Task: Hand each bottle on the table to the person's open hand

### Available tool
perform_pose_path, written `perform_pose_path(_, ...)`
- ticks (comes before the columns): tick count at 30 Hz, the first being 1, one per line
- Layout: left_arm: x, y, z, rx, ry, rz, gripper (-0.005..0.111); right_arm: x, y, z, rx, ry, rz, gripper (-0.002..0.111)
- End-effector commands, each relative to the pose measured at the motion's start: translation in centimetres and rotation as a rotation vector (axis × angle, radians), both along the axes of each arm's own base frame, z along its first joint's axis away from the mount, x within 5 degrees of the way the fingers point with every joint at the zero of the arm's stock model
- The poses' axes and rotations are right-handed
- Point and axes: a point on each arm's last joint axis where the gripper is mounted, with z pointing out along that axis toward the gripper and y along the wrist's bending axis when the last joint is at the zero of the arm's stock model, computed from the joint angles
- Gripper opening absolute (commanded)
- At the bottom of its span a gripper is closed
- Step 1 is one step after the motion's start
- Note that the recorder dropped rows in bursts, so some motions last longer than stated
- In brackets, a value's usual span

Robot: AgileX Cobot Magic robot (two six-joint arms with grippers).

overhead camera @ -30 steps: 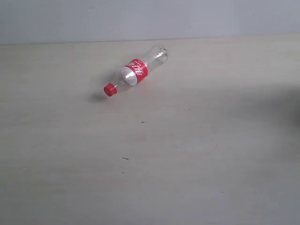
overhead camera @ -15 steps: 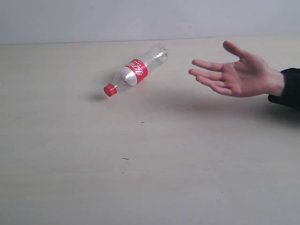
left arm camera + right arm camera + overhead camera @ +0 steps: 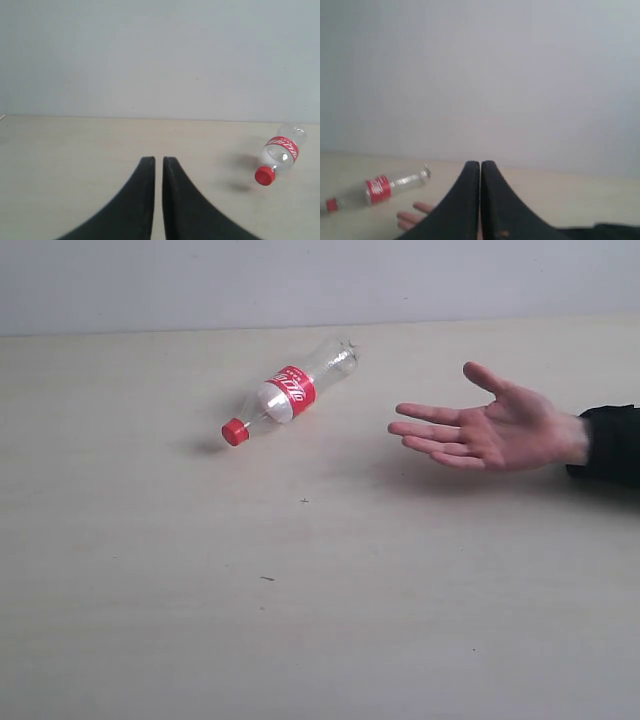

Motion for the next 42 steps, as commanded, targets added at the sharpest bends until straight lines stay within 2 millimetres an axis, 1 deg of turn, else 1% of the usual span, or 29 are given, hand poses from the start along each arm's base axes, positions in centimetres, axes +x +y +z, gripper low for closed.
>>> perform_pose_path(1,0.0,0.0,0.1,0.004,-0.011,-0.005,0.008,0.6,-0.3,-2.1,-0.015,0.108,-0.065,0.001)
perform_pose_path(3,0.0,0.0,0.1,0.004,-0.011,-0.005,0.008,0.6,-0.3,-2.1,-0.018,0.107,-0.067,0.001)
perform_pose_path(5,0.0,0.0,0.1,0.004,-0.011,-0.005,0.008,0.9,-0.2,-2.6,-0.03,0.106,-0.061,0.001)
perform_pose_path(6,0.0,0.0,0.1,0.004,-0.011,-0.005,0.008,1.4,0.2,-3.8,-0.065,0.099,-0.044,0.001)
perform_pose_path(7,0.0,0.0,0.1,0.004,-0.011,-0.005,0.008,2.0,0.8,-5.5,-0.1,0.102,-0.019,0.001)
perform_pose_path(9,0.0,0.0,0.1,0.004,-0.011,-0.005,0.008,2.3,1.1,-7.2,-0.087,0.158,-0.002,0.001)
perform_pose_path(42,0.0,0.0,0.2,0.014,-0.024,-0.004,0.008,2.3,1.0,-7.2,-0.084,0.171,-0.008,0.001)
